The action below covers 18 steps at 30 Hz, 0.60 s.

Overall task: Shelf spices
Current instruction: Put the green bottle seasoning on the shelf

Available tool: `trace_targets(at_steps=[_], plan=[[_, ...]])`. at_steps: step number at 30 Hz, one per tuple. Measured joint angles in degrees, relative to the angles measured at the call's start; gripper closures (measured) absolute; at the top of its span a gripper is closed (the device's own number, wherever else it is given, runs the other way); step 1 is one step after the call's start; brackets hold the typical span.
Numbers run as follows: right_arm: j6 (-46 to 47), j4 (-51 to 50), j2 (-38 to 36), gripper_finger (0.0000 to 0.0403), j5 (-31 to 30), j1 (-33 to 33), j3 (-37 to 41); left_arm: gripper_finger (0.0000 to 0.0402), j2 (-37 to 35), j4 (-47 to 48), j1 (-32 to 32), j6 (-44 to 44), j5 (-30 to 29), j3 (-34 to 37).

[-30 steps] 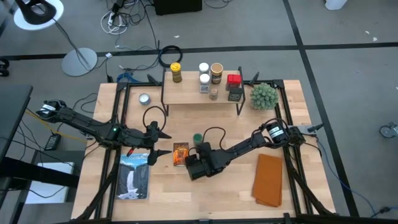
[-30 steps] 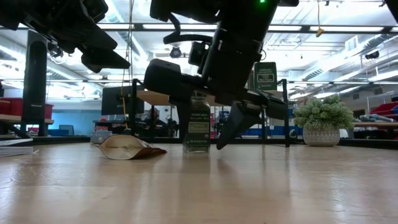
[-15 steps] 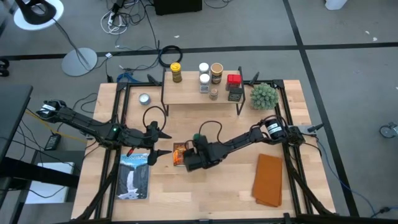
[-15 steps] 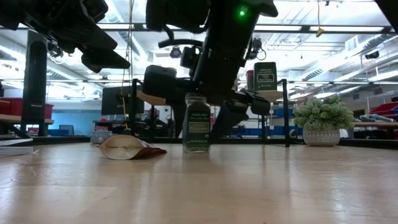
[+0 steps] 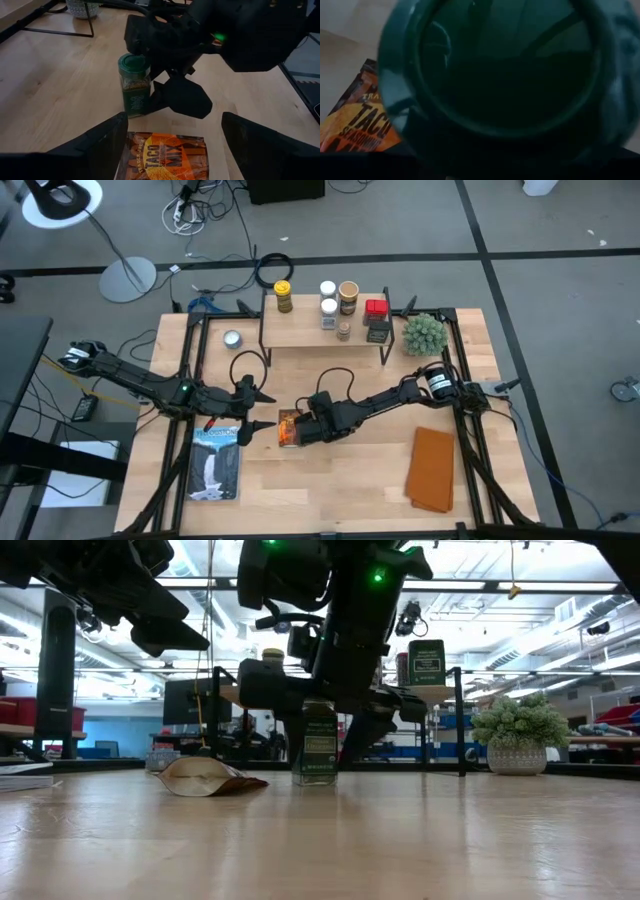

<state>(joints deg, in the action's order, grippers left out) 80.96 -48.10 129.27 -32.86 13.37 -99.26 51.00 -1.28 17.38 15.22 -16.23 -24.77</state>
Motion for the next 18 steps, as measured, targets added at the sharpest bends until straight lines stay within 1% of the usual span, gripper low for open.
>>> trace_targets(at_steps=[12, 15, 18], plan=[[-3.7, 0.7, 0.0, 0.0133, -0.6, -0.9, 0.0, 0.0074, 0.0, 0.0, 0.0, -1.1, 0.0, 0.0], [-4.6, 0.8, 0.0, 0.0149, -0.7, -0.9, 0.0, 0.0074, 0.0, 0.0, 0.0, -1.1, 0.0, 0.0], [-4.7, 0.8, 0.0, 0.0181, -0.7, -0.9, 0.0, 0.0074, 0.0, 0.0, 0.0, -1.1, 0.0, 0.0]])
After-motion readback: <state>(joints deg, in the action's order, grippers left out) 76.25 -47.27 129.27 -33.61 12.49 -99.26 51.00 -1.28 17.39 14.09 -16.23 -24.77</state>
